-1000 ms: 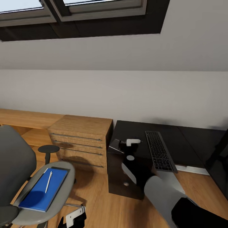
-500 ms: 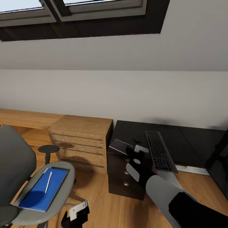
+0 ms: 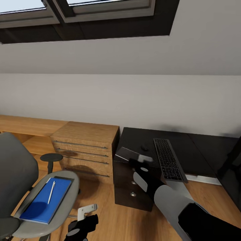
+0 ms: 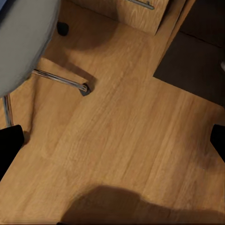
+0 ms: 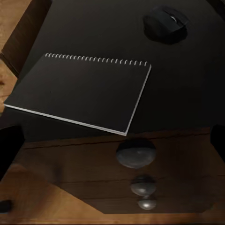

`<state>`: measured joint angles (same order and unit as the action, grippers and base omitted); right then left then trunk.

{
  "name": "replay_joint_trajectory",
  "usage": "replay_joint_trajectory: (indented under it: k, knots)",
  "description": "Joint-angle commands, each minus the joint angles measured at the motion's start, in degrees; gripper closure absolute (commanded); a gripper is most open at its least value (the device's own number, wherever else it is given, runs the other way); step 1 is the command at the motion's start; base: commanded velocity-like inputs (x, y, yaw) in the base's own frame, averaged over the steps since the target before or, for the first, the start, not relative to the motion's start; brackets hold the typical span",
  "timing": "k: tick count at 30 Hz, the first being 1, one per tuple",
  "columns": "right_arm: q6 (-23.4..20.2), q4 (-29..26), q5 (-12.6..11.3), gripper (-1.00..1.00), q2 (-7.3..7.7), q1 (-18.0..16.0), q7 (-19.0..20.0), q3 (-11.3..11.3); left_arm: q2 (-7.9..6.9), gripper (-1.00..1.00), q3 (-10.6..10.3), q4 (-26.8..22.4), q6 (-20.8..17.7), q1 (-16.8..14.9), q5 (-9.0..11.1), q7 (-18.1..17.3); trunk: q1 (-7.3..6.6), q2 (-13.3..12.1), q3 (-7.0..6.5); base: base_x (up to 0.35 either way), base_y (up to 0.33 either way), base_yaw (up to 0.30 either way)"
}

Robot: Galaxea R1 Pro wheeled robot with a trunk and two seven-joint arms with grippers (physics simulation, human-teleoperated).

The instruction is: In the bedroom, organize the workspace by keeping the computer under the desk, ensuring the monitor is on the desk, placing the keyboard on the desk next to the monitor, placing the mouse on the desk next to the keyboard, moving the folder from the swivel chair onto the desk next to the mouse, stacking the notebook on top of the folder with the pen on top of the notebook, and positioning the swivel chair next to the desk.

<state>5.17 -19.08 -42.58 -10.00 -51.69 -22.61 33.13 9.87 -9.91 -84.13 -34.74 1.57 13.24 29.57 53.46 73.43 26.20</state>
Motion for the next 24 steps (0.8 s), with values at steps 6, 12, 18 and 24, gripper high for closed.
replay_joint_trajectory:
  k: [6, 12, 18, 24]
  knots:
    - [-1.8, -0.1, -0.7, -1.00, 0.00, -0.1, 2.7, 0.5, -1.10, -1.00, 0.0, -0.9, 0.1, 0.0, 1.3, 0.4, 0.00, 0.0, 0.05, 0.008, 0.000, 0.000]
    - [-2.2, -2.1, -0.7, -1.00, 0.00, -0.1, 3.4, 0.6, -1.58, -1.00, 0.0, -0.9, 1.0, 0.0, 1.4, 0.4, 0.00, 0.0, 0.05, 0.188, 0.000, 0.000]
    - [-0.9, -2.0, 0.9, -1.00, 0.00, 0.0, 2.4, 2.2, -1.10, -1.00, 0.2, -1.1, 1.5, -0.2, 1.3, 0.5, 0.00, 0.0, 0.05, 0.045, 0.000, 0.000]
    - [-0.6, -2.2, 2.8, -1.00, 0.00, 0.0, 2.0, 2.9, -1.42, -1.00, 0.0, -1.0, 1.5, -0.2, 1.3, 0.6, 0.00, 0.0, 0.05, 0.000, 0.000, 0.000]
